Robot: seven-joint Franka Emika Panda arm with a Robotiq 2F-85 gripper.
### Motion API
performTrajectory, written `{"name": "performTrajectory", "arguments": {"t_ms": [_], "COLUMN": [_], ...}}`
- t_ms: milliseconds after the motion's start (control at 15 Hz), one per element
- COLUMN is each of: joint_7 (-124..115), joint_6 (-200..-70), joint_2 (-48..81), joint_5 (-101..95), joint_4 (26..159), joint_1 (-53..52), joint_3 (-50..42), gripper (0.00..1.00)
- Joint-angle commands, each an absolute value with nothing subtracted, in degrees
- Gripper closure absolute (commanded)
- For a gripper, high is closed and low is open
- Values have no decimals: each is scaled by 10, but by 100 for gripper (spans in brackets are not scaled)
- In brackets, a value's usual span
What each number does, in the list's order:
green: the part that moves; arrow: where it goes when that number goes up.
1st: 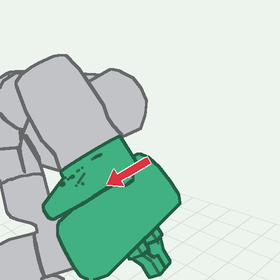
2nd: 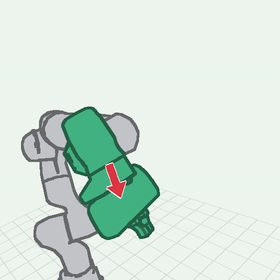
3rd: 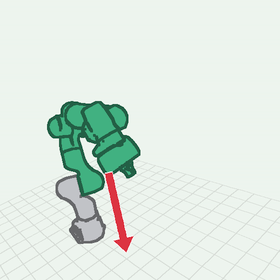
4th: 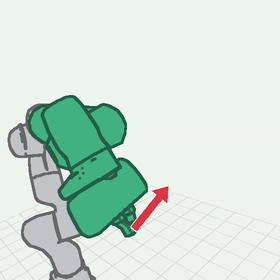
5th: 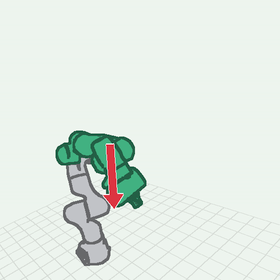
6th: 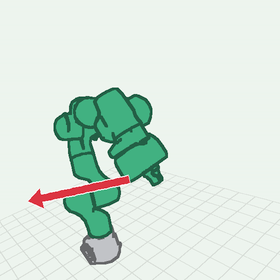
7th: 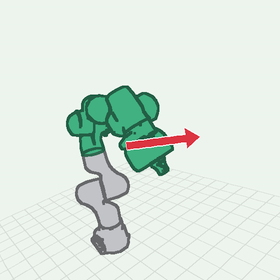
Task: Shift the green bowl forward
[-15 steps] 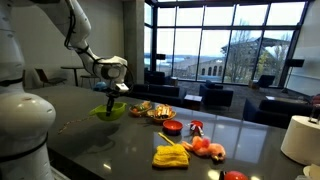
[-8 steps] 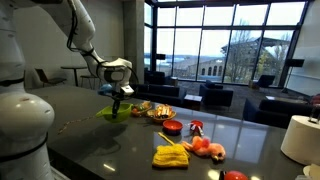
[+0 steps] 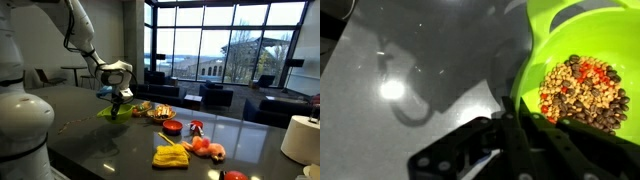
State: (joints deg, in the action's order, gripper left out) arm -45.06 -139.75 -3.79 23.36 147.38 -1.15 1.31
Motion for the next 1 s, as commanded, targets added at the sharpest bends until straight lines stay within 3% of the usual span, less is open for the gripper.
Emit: {"name": "performTrajectory", "arguments": {"t_ms": [0, 933], "joint_7": [-439, -436], "joint_6": [-1416, -1435], "joint_2": [-87, -131], "joint_5": [270, 309], "joint_4": [1515, 1577], "joint_1": [-8, 2], "joint_3": [9, -10], "gripper": [99, 99]}}
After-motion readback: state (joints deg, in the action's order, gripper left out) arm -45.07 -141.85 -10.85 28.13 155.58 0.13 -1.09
